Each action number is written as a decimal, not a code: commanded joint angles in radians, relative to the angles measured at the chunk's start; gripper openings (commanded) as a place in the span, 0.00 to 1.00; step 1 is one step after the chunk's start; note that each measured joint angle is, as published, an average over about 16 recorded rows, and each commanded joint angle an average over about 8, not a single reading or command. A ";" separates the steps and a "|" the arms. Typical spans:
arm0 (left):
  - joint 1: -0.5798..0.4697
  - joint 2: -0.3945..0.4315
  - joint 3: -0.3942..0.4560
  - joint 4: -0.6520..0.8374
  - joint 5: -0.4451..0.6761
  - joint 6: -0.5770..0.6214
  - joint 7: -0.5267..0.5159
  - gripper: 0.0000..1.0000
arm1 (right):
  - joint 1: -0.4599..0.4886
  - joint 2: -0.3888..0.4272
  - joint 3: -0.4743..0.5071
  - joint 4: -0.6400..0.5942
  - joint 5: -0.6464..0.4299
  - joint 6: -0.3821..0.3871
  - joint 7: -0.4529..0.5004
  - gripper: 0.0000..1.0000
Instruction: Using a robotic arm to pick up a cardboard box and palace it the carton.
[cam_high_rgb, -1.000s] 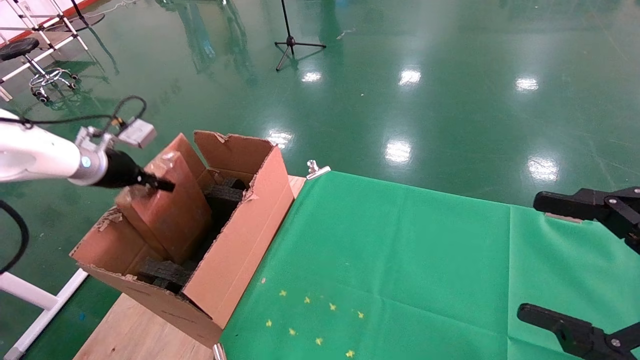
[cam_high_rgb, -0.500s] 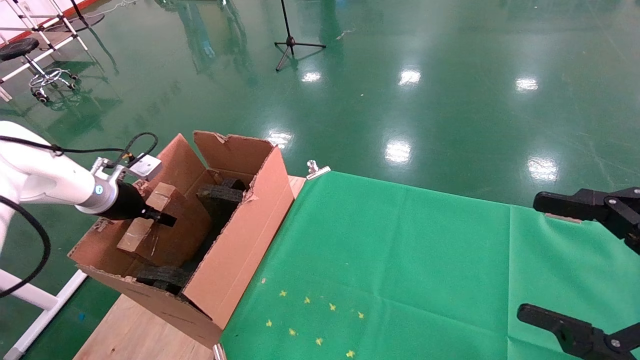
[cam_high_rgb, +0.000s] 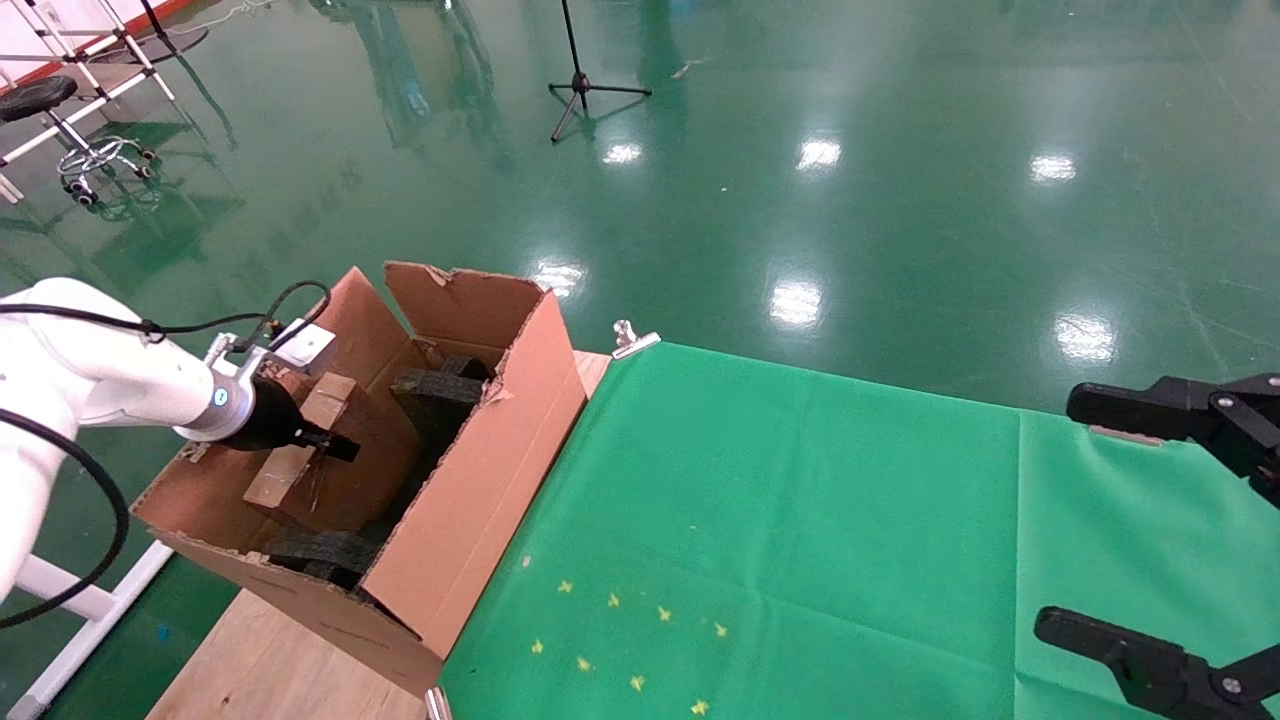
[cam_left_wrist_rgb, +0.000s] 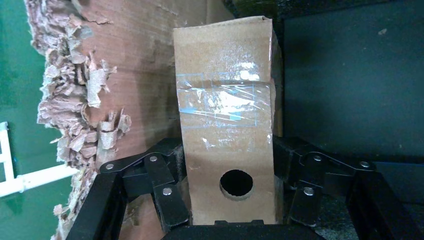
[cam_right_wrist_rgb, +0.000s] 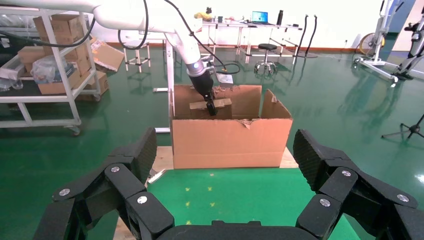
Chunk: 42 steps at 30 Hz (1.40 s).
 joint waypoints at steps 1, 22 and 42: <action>0.002 0.000 0.001 -0.001 0.001 -0.003 0.000 1.00 | 0.000 0.000 0.000 0.000 0.000 0.000 0.000 1.00; -0.008 -0.002 -0.002 0.005 -0.001 0.012 0.000 1.00 | 0.000 0.000 0.000 0.000 0.000 0.000 0.000 1.00; -0.264 -0.144 -0.063 -0.249 -0.090 0.300 0.070 1.00 | 0.000 0.000 0.000 0.000 0.000 0.000 0.000 1.00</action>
